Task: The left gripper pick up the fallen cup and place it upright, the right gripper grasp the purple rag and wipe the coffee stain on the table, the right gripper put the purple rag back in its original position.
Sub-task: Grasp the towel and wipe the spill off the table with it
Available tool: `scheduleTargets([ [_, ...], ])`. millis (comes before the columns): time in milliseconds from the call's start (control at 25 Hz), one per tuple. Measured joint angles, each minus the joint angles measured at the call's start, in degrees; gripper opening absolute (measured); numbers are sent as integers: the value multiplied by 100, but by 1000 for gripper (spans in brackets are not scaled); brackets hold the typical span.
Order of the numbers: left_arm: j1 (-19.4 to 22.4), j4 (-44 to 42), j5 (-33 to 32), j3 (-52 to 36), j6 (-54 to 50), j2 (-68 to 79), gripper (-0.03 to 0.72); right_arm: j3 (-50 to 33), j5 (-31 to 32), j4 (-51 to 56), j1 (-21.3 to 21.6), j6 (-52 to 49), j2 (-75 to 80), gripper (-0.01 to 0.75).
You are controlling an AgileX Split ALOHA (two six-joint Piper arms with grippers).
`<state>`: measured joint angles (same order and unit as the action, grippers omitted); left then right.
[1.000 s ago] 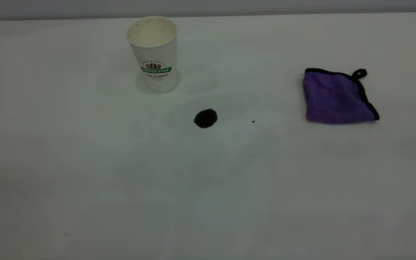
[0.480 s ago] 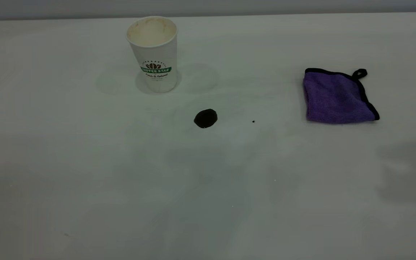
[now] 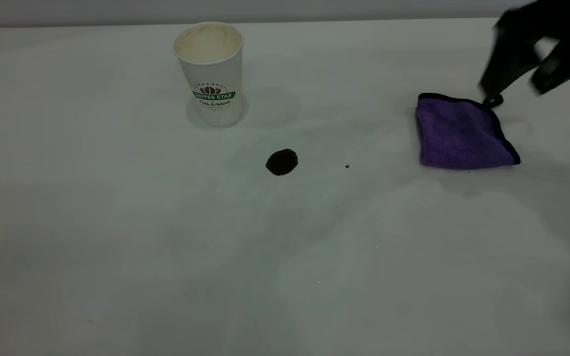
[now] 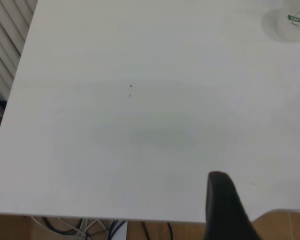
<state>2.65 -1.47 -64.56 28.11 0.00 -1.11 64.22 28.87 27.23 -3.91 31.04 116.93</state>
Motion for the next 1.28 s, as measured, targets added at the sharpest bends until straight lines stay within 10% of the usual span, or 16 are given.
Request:
scheduleTargets([
  [720, 0, 0, 0, 0, 0, 0, 451, 2341, 182, -1133, -182, -633, 2580, 680],
  [880, 0, 0, 0, 0, 0, 0, 451, 2423, 212, -1248, -182, -668, 2675, 515],
  [1080, 0, 0, 0, 0, 0, 0, 451, 2495, 212, -1238, -251, -672, 2748, 99],
  [1280, 0, 0, 0, 0, 0, 0, 451, 2566, 209, -1162, -776, -692, 2768, 50],
])
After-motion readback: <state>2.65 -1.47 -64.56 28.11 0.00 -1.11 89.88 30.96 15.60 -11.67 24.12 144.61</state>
